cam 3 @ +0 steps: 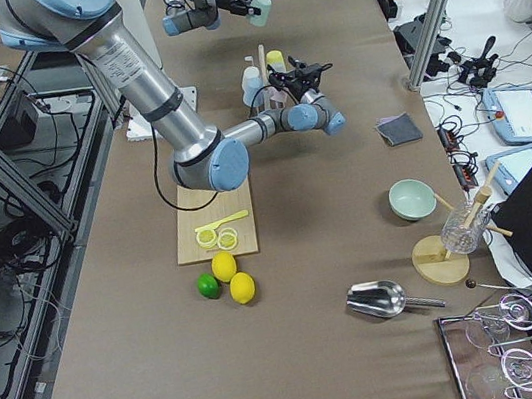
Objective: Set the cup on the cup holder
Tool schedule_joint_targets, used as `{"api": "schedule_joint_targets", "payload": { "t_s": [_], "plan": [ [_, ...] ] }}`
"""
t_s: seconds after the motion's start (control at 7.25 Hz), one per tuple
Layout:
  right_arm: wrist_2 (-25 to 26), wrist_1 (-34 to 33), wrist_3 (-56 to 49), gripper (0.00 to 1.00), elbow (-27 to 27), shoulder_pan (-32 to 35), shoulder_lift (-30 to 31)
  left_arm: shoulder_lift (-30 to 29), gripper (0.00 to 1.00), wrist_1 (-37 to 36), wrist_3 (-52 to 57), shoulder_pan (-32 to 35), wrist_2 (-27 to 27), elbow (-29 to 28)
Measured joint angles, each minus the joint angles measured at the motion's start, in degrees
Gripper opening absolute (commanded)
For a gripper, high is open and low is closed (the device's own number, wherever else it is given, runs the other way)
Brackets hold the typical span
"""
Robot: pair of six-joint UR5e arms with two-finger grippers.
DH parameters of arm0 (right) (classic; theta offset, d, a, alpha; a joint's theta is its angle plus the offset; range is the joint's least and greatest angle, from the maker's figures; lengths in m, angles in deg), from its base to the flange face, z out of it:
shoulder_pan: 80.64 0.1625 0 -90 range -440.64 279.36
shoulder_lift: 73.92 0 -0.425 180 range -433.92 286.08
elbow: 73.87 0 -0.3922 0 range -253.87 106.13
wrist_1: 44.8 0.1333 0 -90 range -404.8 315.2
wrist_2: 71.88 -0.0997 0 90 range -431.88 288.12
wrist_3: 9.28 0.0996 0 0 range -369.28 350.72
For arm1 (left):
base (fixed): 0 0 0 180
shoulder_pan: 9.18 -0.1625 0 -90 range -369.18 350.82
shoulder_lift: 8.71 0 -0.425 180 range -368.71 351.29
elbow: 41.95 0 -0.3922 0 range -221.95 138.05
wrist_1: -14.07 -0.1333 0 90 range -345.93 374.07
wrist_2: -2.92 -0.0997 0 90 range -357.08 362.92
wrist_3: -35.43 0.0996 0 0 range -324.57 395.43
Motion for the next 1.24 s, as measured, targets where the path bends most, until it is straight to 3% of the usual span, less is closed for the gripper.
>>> {"api": "schedule_joint_targets", "payload": {
  "t_s": [0.55,1.24],
  "plan": [
    [2.35,-0.70,7.30,0.93,1.64,5.83,3.55,-0.96,0.00,-0.24,-1.75,-5.84,0.27,-0.79],
    [3.17,-1.26,26.79,0.90,8.90,8.25,15.05,-3.37,0.00,0.21,-0.37,-6.55,2.32,-4.75]
  ]
}}
